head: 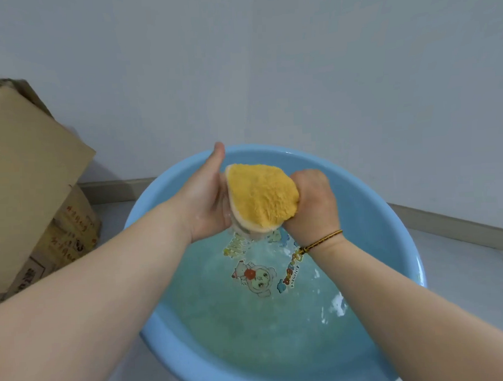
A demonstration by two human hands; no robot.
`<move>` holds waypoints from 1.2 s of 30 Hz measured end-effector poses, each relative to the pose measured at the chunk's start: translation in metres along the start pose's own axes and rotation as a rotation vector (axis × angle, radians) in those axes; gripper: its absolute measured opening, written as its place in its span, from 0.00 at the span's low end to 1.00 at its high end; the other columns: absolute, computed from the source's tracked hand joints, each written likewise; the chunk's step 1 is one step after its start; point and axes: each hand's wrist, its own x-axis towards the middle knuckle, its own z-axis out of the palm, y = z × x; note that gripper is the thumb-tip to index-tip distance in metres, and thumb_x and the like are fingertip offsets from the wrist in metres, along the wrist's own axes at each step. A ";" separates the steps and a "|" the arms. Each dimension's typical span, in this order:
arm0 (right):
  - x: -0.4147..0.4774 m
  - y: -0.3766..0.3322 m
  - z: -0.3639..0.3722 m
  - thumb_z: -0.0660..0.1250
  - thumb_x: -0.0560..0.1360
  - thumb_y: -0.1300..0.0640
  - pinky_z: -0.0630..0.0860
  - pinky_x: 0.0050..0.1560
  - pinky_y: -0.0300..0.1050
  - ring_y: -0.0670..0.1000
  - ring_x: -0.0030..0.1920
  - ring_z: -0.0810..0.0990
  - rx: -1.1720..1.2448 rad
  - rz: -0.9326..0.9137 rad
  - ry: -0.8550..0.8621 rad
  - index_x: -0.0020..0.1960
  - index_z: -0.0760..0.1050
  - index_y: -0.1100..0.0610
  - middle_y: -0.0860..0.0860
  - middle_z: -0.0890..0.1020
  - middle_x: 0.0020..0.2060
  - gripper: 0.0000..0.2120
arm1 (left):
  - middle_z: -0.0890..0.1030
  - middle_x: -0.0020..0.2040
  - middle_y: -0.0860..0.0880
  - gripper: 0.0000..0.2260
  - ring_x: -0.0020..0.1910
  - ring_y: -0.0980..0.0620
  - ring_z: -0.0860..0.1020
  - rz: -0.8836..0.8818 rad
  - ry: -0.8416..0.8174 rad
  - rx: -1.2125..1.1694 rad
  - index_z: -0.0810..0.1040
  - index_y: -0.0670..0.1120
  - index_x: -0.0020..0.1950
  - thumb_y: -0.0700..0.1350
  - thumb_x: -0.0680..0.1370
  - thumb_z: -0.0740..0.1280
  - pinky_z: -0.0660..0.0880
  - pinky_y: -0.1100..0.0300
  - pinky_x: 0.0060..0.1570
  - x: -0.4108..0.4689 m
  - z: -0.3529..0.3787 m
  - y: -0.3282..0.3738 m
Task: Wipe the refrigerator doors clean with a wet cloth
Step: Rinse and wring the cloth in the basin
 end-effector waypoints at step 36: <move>0.001 -0.009 -0.041 0.71 0.68 0.51 0.68 0.32 0.39 0.49 0.32 0.73 0.080 0.505 -1.021 0.35 0.69 0.54 0.47 0.73 0.28 0.12 | 0.71 0.54 0.53 0.24 0.55 0.53 0.71 0.259 0.136 1.810 0.71 0.52 0.60 0.56 0.68 0.72 0.65 0.63 0.48 0.002 0.002 -0.034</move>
